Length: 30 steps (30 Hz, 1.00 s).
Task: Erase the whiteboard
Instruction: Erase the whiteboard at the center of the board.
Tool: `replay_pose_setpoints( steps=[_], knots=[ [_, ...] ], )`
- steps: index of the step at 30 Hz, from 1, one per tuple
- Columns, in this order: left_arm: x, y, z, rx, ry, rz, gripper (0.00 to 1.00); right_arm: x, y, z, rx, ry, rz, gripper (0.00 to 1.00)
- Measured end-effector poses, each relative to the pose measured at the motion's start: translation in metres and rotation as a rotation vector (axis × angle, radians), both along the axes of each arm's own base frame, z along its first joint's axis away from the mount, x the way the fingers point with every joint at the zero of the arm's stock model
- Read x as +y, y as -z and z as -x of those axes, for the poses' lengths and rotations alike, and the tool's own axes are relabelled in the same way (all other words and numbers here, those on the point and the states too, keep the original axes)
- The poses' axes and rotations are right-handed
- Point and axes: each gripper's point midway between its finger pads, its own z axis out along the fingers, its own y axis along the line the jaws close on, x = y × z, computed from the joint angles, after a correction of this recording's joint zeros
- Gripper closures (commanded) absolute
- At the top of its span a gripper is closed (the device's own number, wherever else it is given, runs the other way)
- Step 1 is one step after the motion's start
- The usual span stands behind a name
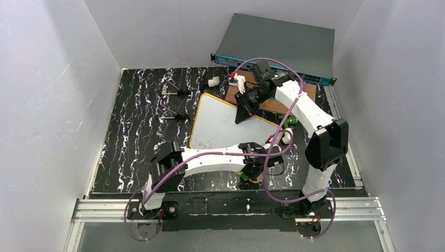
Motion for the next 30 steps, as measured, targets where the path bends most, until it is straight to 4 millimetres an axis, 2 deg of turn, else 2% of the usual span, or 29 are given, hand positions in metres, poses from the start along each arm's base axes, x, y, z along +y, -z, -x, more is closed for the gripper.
replay_pose_setpoints(
  steps=[3,5,6,11,14,17,21,25,27,28,30],
  knots=[
    [0.008,0.002,0.000,-0.004,-0.003,0.064,1.00,0.000,0.000,0.001,0.005,-0.001,0.001,0.99],
    [0.023,-0.003,0.000,-0.010,-0.011,0.110,1.00,0.002,0.000,0.003,0.007,-0.004,-0.001,0.99],
    [0.032,-0.010,-0.002,-0.018,-0.019,0.155,1.00,0.002,0.000,0.004,0.008,-0.005,-0.001,0.99],
    [0.048,-0.054,-0.018,-0.099,-0.061,0.408,1.00,0.004,0.000,0.006,0.010,-0.012,-0.001,0.99],
    [0.066,-0.065,-0.031,-0.166,-0.102,0.503,1.00,0.005,0.000,0.007,0.014,-0.015,-0.005,0.99],
    [0.093,-0.057,-0.044,-0.231,-0.148,0.517,1.00,0.005,0.000,0.009,0.018,-0.020,-0.009,0.99],
    [0.144,-0.038,-0.068,-0.356,-0.238,0.490,1.00,0.004,-0.001,0.011,0.017,-0.029,-0.013,0.99],
    [0.190,-0.028,-0.092,-0.498,-0.311,0.498,1.00,0.002,-0.001,0.019,0.022,-0.050,-0.020,0.99],
    [0.207,-0.023,-0.103,-0.555,-0.336,0.502,1.00,0.000,0.000,0.025,0.029,-0.065,-0.021,0.99],
    [0.209,-0.023,-0.104,-0.563,-0.339,0.501,1.00,-0.001,0.001,0.028,0.031,-0.072,-0.021,0.99],
    [0.225,-0.019,-0.119,-0.625,-0.365,0.488,1.00,-0.002,0.001,0.032,0.034,-0.081,-0.022,0.99]
  ],
)
